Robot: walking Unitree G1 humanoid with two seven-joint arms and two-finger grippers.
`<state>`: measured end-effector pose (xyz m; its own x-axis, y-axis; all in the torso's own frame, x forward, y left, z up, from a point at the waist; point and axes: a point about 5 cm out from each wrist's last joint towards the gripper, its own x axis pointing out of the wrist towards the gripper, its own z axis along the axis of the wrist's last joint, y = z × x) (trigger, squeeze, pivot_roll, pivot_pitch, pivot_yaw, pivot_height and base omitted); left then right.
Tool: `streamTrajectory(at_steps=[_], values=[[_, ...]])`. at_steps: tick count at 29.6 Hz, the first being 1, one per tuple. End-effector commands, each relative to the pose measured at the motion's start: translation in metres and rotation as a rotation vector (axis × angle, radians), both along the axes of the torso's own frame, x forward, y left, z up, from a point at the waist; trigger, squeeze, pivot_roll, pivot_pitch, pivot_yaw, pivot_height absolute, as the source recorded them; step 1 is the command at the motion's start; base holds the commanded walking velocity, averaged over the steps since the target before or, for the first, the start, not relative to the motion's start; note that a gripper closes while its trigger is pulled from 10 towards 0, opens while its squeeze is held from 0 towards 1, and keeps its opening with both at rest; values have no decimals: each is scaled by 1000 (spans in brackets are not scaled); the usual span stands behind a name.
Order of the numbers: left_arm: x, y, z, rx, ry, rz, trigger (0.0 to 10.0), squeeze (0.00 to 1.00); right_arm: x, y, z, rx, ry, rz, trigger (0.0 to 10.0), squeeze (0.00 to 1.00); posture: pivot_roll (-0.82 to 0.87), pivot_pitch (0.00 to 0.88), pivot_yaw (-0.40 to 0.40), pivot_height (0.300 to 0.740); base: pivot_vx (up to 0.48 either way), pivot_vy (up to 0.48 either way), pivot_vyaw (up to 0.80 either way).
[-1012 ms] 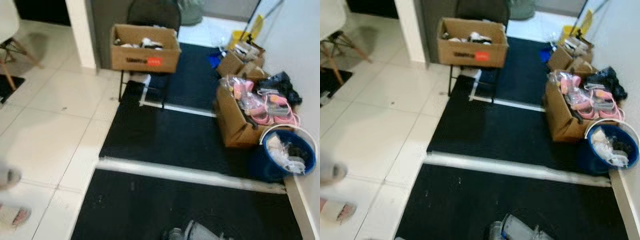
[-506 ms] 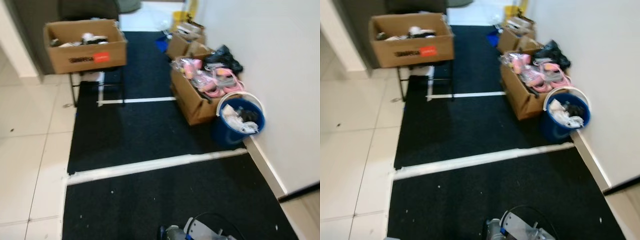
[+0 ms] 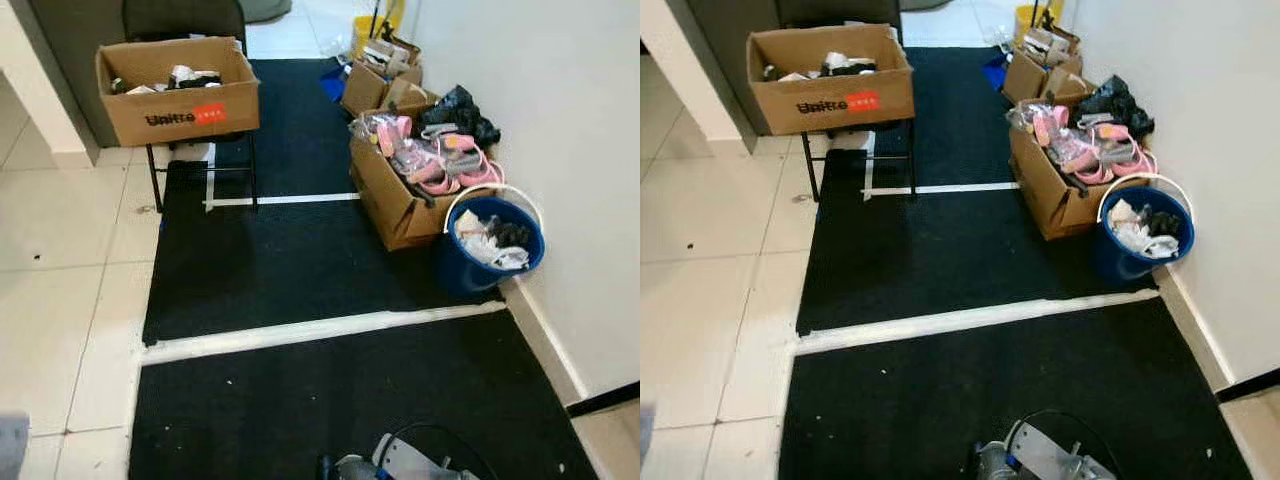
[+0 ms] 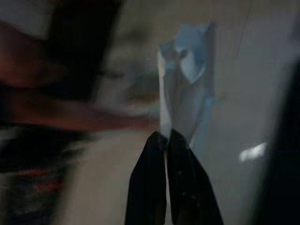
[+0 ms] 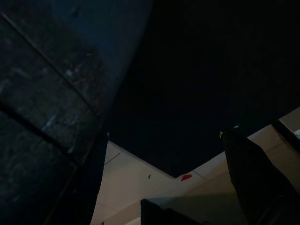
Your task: Picking trash to rubbish bin
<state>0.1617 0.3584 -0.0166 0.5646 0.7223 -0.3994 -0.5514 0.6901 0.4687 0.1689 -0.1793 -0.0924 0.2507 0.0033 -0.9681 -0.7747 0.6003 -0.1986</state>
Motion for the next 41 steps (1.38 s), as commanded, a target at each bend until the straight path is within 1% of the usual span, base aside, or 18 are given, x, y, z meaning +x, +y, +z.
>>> streamTrajectory(at_steps=[1,2,4,5,6,7,10,11,14,15,16,19,25,31,34,37,40,41], values=[[8,-20,-9,-142,-74,-47,10000,0,-7,7,-4,32,24,-2,10000,0,122,144,-31,740,0,0,0],[11,-23,-9,-149,-79,-61,10000,0,-7,7,-4,32,24,-2,10000,0,122,144,-31,740,0,0,0],[24,-39,-12,-254,-139,-97,10000,0,-7,7,-4,30,22,-2,10000,0,111,142,-34,740,0,0,0],[24,-39,-12,-254,-139,-97,10000,0,-7,7,-4,30,22,-2,10000,0,111,142,-34,740,0,0,0],[30,-51,-14,-300,-153,-142,10000,0,-7,7,-3,27,21,-1,10000,0,111,142,-34,740,244,0,0],[30,-51,-14,-300,-153,-142,10000,0,-7,7,-3,27,21,-1,10000,0,111,142,-34,740,244,0,0],[29,-66,-23,-342,-119,-188,10000,0,-7,7,-3,25,20,1,10000,0,111,142,-34,740,270,0,0],[29,-66,-23,-342,-119,-188,10000,0,-7,7,-3,25,20,1,10000,0,111,142,-34,740,259,0,0],[23,-70,-29,-370,-103,-175,10000,0,-7,7,-3,25,19,3,10000,0,111,142,-34,740,259,0,0],[16,-71,-34,-393,-88,-164,10000,0,-7,7,-3,26,19,4,10000,0,115,137,-35,740,266,0,0],[16,-71,-34,-393,-88,-164,10000,0,-7,7,-3,26,19,4,10000,0,115,137,-35,740,266,0,0],[3,-74,-42,-442,-63,-143,10000,0,-7,7,-3,28,19,6,10000,0,115,137,-35,740,279,0,0],[-35,-84,-63,-513,54,-89,10000,0,-8,7,-4,27,18,13,10000,0,122,133,-34,740,314,0,0],[-46,-89,-69,-534,89,-81,10000,0,-8,8,-4,43,14,-11,10000,0,122,140,-30,740,325,0,0],[-46,-89,-69,-533,84,-82,10000,0,-9,8,-4,36,25,0,10000,0,122,140,-30,740,326,0,0],[-38,-82,-63,-513,44,-82,10000,0,-9,8,-4,34,33,0,10000,0,125,143,-30,740,325,0,-788],[-27,-71,-54,-484,-18,-73,10000,0,-8,8,-4,39,26,-5,10000,0,127,145,-30,740,326,0,-788],[-17,-62,-45,-454,-70,-71,10000,0,-8,8,-4,44,19,-11,10000,0,127,145,-30,740,326,0,0]])
